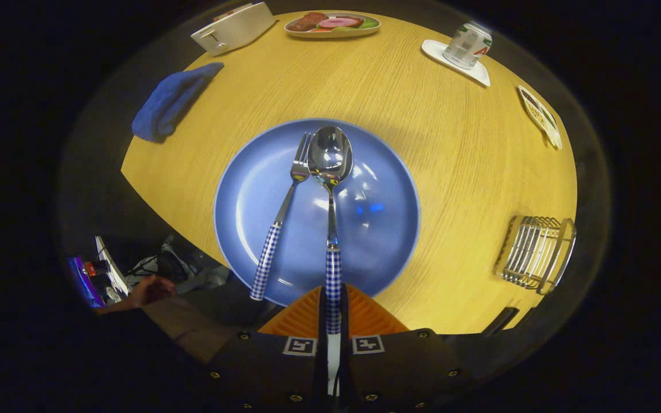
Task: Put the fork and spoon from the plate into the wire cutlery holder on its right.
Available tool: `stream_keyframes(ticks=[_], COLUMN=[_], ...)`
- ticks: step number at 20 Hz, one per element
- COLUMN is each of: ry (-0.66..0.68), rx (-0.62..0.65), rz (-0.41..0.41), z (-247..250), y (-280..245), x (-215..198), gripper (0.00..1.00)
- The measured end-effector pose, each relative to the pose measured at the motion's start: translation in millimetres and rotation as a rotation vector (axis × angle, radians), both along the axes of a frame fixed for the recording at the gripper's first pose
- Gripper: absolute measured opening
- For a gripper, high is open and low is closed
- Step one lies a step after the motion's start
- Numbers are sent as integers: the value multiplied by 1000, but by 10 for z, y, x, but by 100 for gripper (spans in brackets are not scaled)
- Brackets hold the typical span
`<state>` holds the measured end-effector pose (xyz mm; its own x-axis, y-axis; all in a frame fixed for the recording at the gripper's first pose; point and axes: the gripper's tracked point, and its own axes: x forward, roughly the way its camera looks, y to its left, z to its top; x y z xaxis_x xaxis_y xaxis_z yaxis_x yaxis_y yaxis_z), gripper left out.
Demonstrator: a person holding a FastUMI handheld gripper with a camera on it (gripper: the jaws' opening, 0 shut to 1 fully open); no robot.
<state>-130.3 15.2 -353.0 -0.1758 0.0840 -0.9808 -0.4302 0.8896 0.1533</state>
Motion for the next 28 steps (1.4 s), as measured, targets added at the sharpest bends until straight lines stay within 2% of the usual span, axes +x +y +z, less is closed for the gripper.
stream_keyframes(ticks=[4, 7, 11, 13, 18, 22, 28], ry=[-10, -11, -4, 51, 114, 179, 304], rx=[-66, -169, -231, -263, -420, -526, -578], rz=[122, 213, 241, 266, 330, 384, 442], z=[395, 575, 806, 943, 1159, 1107, 950], y=[-574, -1100, -1630, -1885, -2572, -2903, -2934], x=[78, 147, 197, 130, 299, 450, 593], gripper=[8, 8, 8, 8, 8, 8, 8])
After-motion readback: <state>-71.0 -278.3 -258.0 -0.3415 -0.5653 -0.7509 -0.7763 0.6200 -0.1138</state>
